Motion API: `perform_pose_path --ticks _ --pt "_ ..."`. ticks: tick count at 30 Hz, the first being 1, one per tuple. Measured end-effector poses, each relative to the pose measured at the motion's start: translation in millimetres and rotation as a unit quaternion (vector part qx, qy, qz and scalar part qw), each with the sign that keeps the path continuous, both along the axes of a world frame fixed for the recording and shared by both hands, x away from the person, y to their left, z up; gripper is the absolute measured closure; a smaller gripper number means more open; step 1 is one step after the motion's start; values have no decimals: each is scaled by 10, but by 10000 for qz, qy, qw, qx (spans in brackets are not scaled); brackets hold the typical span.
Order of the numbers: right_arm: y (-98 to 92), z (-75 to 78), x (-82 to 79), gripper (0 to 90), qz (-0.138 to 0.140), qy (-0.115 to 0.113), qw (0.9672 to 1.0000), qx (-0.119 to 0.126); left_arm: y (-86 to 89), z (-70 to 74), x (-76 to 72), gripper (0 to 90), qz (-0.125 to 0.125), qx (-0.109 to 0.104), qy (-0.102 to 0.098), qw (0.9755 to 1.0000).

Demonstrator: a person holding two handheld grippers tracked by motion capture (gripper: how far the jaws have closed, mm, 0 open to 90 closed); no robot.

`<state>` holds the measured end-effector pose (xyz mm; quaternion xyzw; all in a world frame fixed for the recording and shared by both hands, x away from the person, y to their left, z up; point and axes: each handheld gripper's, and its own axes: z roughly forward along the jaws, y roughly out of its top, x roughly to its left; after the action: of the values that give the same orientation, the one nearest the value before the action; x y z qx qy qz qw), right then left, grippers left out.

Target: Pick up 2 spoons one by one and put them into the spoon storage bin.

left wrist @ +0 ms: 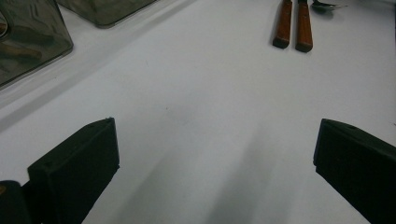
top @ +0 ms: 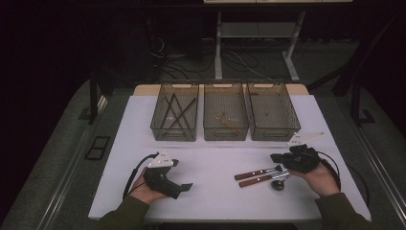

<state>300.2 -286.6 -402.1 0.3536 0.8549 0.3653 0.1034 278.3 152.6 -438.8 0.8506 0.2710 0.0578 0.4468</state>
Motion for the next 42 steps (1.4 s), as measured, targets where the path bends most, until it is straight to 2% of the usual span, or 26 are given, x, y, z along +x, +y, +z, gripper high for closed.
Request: perform_pose_path --ticks 6,14,18,29,42 --pt "-119 -65 -98 898 -38 94 9999 -75 0 0 0 0 8 4 0 10000" --pt "-212 -195 -237 898 -36 225 9988 -427 -3 -2 -1 0 12 12 3 10000" --pt "-214 -272 -289 898 12 286 9983 -508 -4 -4 1 0 16 16 8 10000" --pt "-160 -357 -266 899 33 207 9970 -741 -4 -5 2 0 9 26 11 10000" --pt "-170 -368 -288 900 103 152 9954 -945 -7 -7 -1 0 8 24 33 10000"
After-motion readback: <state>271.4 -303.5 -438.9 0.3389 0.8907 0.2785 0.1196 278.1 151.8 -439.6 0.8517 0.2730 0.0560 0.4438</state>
